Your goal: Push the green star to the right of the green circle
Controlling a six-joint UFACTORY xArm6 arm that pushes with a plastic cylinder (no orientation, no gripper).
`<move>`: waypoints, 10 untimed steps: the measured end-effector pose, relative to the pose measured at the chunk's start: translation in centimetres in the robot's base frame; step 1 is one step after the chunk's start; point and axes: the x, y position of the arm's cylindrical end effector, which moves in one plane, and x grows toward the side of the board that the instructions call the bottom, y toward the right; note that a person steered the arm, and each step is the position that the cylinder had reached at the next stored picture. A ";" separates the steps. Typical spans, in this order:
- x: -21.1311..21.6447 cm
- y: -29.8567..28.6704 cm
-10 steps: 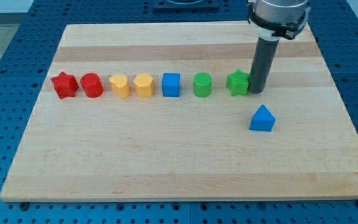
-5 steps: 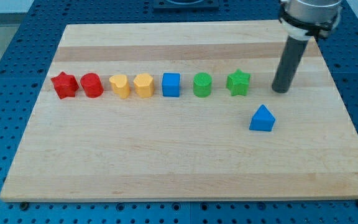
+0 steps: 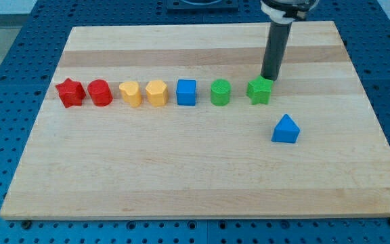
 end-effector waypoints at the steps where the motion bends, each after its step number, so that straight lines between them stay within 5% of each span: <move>1: 0.0 -0.3; 7: 1.3 -1.7; 10: 2.7 6.4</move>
